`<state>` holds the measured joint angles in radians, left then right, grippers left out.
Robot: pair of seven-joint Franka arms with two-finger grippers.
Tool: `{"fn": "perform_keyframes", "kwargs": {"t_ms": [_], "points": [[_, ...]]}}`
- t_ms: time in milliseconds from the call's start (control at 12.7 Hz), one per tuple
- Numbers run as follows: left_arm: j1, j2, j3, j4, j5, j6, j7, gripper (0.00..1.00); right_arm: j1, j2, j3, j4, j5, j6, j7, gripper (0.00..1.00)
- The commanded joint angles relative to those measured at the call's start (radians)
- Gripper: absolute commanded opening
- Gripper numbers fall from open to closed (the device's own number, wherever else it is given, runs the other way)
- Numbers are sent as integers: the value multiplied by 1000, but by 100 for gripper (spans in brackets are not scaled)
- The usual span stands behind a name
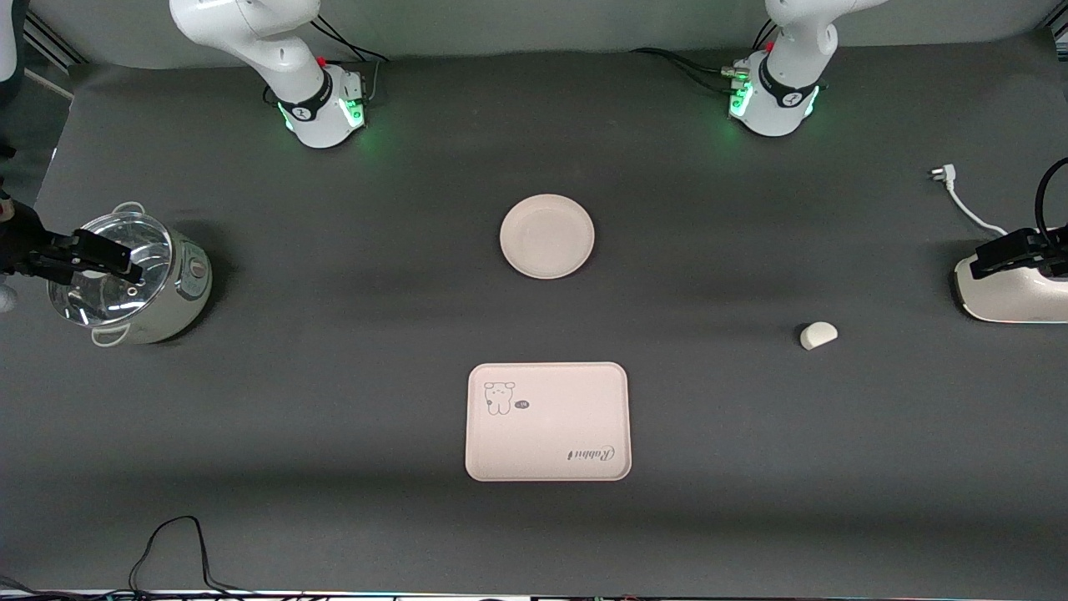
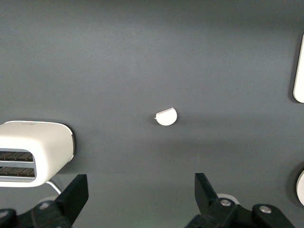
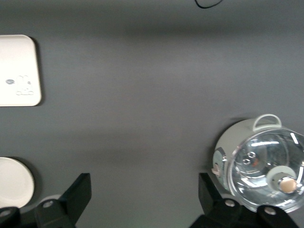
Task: Place bun in plate and plate on tray
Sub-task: 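Move the left gripper down toward the small white bun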
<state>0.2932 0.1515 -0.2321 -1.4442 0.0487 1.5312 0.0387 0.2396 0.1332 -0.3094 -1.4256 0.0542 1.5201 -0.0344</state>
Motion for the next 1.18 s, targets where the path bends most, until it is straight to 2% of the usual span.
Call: {"fn": "perform_keyframes", "kwargs": {"t_ms": [0,315,552,631,709,867,1025,1103], "points": [[-8,-7,5,-5,13,-11,15,100,7,-9,3,-24,-37,2,-13,100],[-25,0,5,-30,36,-17,44,100,6,-10,3,-26,-37,-3,-6,100],[-62,-9,7,-177,79,32,116,100,6,-9,3,-24,-36,-3,-5,100],[-57,0,13,-191,77,44,233,100,7,-7,3,-23,-36,-3,-4,100],[-49,25,13,-209,76,81,271,100,7,-7,3,-21,-36,-6,-2,100],[-55,37,10,-342,50,284,273,100,9,-4,3,-21,-33,-8,-1,100],[-54,39,10,-474,46,430,306,100,7,-7,3,-22,-33,-9,-2,100],[-45,43,10,-540,46,522,398,100,6,-4,3,-21,-31,-8,-9,100]]}}
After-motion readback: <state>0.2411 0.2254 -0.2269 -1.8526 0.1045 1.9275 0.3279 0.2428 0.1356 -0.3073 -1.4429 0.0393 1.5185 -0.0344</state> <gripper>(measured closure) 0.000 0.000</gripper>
